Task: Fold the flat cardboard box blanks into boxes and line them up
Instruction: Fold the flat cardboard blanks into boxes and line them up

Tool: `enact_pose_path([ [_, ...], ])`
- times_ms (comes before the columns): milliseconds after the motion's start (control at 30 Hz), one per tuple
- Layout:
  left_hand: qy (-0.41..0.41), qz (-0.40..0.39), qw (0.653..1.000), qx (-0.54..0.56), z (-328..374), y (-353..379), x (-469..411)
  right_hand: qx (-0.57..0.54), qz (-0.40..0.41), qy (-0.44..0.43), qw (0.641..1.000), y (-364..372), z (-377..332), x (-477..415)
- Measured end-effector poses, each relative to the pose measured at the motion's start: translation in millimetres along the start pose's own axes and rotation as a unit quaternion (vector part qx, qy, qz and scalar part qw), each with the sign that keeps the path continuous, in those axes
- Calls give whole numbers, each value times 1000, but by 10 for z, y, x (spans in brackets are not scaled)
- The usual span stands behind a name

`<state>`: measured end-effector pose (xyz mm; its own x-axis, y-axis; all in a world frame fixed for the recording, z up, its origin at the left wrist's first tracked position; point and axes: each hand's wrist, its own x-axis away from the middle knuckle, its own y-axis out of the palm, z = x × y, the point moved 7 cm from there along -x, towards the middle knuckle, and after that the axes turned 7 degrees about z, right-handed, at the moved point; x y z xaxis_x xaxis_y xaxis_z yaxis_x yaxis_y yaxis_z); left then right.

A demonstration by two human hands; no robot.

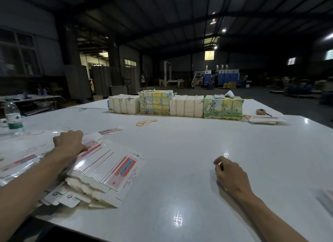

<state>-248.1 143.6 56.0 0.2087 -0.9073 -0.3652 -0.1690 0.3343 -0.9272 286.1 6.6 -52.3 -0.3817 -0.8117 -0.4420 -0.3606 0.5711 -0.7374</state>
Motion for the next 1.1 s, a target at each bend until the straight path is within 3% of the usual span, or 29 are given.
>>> enact_pose_path([
  [167,-15,13,1000,-19,-46,-20,-63,-3,-4,-1,1000,0,-1,3],
  [367,8,0,995,96,-37,-194,-164,-11,-1,-6,1000,8,-5,-5],
  [467,49,2,967,249,285,-372,-119,-10,2,-3,1000,16,-3,-17],
  [533,59,-74,908,409,664,-418,15,-16,3,1,1000,12,-2,-15],
  [633,113,-298,740,592,1473,-410,496,-29,14,7,999,-12,10,-20],
  [733,149,-421,597,667,2169,-379,1023,-39,26,8,999,-30,21,-7],
  [833,106,-514,466,712,2784,-250,1518,-81,42,5,996,-51,0,3],
  [867,93,-531,439,719,2970,-211,1650,-98,56,-1,994,-79,-20,1],
  [1033,50,-523,371,765,3499,44,2014,-167,136,-43,976,-299,-147,25],
  [1100,50,-520,358,774,3548,182,2107,-196,165,-55,965,-385,-206,44],
])
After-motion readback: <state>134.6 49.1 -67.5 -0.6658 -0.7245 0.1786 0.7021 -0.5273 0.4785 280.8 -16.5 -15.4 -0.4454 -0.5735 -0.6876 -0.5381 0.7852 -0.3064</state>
